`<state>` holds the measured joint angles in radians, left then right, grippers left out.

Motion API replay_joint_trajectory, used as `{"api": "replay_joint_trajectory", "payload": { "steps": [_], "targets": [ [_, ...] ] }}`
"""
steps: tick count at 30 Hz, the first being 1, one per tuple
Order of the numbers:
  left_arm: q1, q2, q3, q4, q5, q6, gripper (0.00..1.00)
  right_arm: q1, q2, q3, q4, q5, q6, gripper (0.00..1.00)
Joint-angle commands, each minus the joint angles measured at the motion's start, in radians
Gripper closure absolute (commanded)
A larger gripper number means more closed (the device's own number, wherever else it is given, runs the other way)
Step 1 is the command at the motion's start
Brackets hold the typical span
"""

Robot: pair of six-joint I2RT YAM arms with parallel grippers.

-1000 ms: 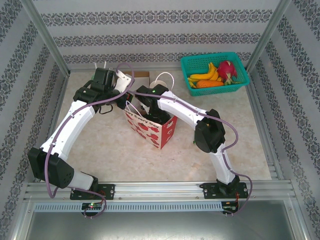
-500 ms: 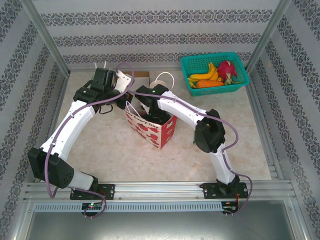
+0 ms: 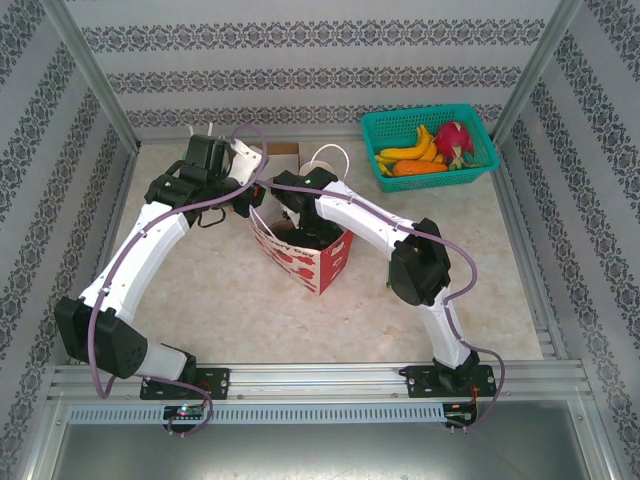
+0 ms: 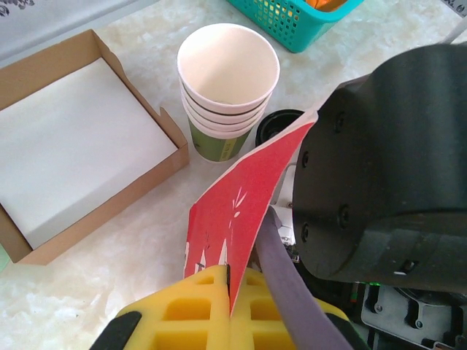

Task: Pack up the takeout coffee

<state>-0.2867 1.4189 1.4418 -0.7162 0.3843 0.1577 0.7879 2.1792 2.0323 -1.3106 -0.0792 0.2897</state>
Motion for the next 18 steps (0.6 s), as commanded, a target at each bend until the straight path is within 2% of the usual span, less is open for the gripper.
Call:
{"api": "replay_joint_trajectory", "payload": {
  "steps": [1,4,18],
  "targets": [
    [-0.001,-0.036,0.009,0.049,-0.008,0.029,1.00,0.007,-0.018,0.029,-0.052,0.019,0.014,0.05],
    [-0.001,-0.035,0.009,0.049,-0.007,0.029,1.00,0.009,-0.015,0.037,-0.057,0.022,0.014,0.02],
    [-0.001,-0.019,0.008,0.040,-0.008,0.028,1.00,0.010,-0.059,0.086,-0.050,0.022,0.033,0.02]
  ]
}}
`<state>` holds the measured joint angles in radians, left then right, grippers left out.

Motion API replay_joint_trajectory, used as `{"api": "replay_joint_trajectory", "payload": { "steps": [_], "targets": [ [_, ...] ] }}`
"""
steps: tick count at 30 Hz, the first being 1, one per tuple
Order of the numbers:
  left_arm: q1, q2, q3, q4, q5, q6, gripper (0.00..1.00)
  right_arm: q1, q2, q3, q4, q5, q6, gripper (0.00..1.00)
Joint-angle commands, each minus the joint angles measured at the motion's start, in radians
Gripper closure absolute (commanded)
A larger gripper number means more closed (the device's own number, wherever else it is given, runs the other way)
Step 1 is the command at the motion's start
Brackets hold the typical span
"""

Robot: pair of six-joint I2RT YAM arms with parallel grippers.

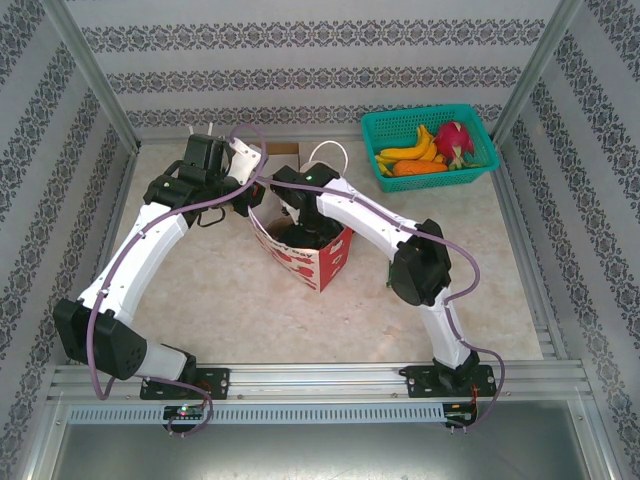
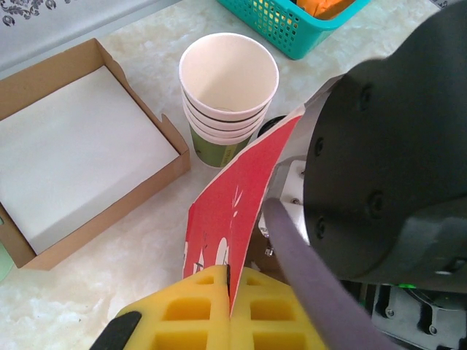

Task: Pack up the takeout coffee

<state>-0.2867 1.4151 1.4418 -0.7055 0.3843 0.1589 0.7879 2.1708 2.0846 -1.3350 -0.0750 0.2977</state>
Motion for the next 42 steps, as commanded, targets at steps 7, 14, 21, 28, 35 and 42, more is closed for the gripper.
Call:
{"api": "replay_joint_trajectory", "payload": {
  "steps": [7,14,21,28,35,42],
  "targets": [
    [-0.002,-0.009,0.012,0.021,-0.008,0.028,1.00,0.011,-0.078,0.040,-0.021,0.024,0.033,0.02],
    [-0.001,-0.008,0.014,0.022,-0.025,0.028,1.00,0.014,-0.106,0.045,-0.013,0.032,0.034,0.02],
    [-0.001,-0.010,0.014,0.023,-0.028,0.028,1.00,0.017,-0.124,0.051,-0.013,0.037,0.032,0.02],
    [-0.002,-0.008,0.015,0.024,-0.032,0.027,1.00,0.022,-0.145,0.062,-0.013,0.044,0.030,0.02],
    [-0.002,-0.008,0.020,0.022,-0.029,0.028,1.00,0.024,-0.157,0.062,-0.010,0.046,0.031,0.02],
    [-0.002,-0.008,0.017,0.025,-0.028,0.030,1.00,0.025,-0.158,0.072,-0.016,0.052,0.027,0.02]
  ]
}}
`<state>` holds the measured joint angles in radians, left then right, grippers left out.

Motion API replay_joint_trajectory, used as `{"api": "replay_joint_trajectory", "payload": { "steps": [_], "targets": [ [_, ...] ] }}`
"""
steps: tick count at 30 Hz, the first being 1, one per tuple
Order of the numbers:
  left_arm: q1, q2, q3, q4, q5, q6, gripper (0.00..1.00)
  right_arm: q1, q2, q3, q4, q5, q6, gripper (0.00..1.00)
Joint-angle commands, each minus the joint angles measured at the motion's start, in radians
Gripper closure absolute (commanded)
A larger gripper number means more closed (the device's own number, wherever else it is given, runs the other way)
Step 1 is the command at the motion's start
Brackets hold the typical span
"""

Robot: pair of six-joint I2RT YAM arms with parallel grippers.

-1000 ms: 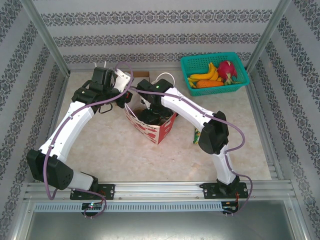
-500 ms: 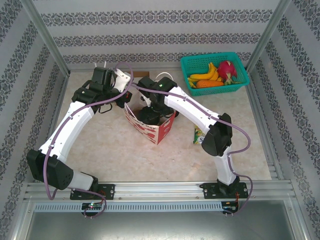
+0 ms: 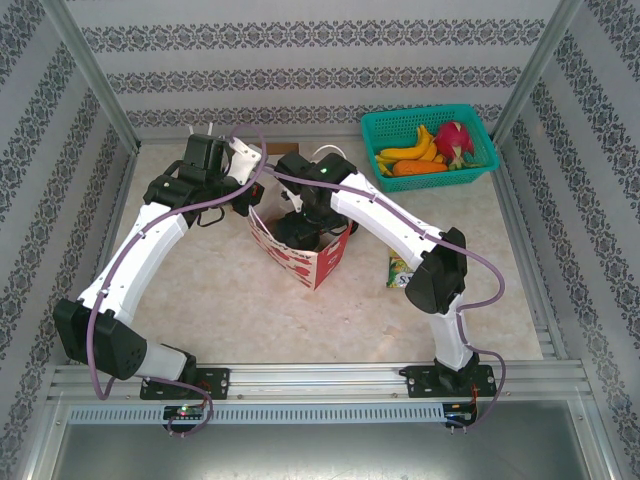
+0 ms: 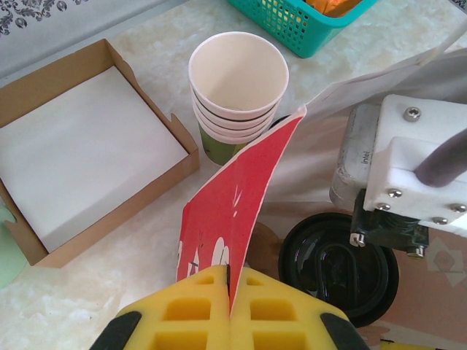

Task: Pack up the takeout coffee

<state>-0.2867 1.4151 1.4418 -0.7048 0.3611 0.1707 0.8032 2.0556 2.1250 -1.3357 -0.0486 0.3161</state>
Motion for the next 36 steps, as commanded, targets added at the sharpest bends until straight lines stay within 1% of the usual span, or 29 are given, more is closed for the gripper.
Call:
{"api": "replay_joint_trajectory", "payload": {
  "steps": [1,25,30,36],
  "targets": [
    [-0.003,-0.008,0.017,0.024,-0.005,0.018,1.00,0.010,-0.044,0.032,-0.016,0.027,0.009,0.02],
    [-0.001,-0.008,0.015,0.024,-0.003,0.022,1.00,0.016,-0.051,0.085,-0.037,0.056,-0.007,0.02],
    [-0.002,-0.002,0.011,0.027,-0.010,0.021,1.00,0.019,-0.095,0.071,0.001,0.046,-0.034,0.02],
    [-0.002,0.001,0.012,0.026,-0.017,0.013,1.00,0.019,-0.186,0.023,0.097,0.016,-0.090,0.02]
  ]
}}
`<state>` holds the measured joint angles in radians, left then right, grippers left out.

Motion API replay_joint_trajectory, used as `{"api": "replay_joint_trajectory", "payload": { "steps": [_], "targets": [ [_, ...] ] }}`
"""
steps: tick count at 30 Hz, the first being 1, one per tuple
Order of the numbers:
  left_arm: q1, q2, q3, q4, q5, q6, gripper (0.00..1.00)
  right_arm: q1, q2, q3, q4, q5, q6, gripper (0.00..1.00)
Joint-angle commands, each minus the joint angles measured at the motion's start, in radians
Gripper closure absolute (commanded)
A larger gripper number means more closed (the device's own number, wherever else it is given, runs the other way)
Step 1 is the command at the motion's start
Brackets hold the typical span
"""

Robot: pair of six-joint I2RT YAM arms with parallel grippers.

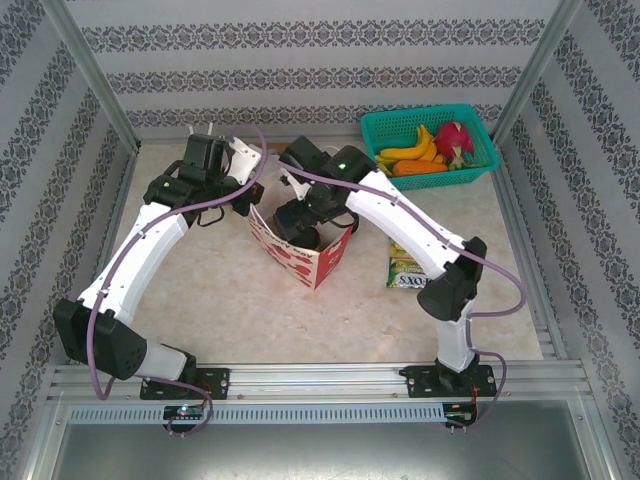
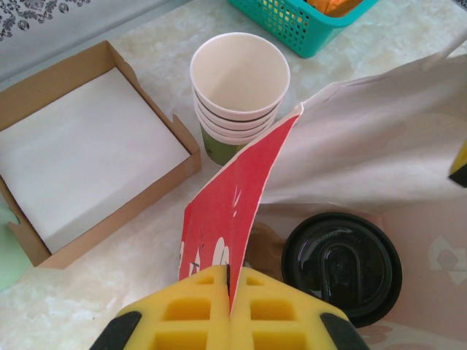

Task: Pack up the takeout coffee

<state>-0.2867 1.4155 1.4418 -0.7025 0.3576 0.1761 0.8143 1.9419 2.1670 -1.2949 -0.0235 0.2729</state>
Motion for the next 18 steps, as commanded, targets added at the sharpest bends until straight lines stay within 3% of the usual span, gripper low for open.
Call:
{"api": "replay_joint_trajectory", "payload": {
  "steps": [1,10,18],
  "targets": [
    [-0.002,0.000,0.011,0.023,-0.015,0.008,1.00,0.008,-0.086,-0.028,0.070,-0.014,-0.055,0.02],
    [-0.001,0.007,0.011,0.026,-0.013,0.000,1.00,0.005,-0.221,-0.129,0.155,-0.077,-0.098,0.02],
    [-0.002,0.020,0.008,0.028,-0.017,-0.004,1.00,0.007,-0.425,-0.334,0.246,-0.154,-0.097,0.02]
  ]
}}
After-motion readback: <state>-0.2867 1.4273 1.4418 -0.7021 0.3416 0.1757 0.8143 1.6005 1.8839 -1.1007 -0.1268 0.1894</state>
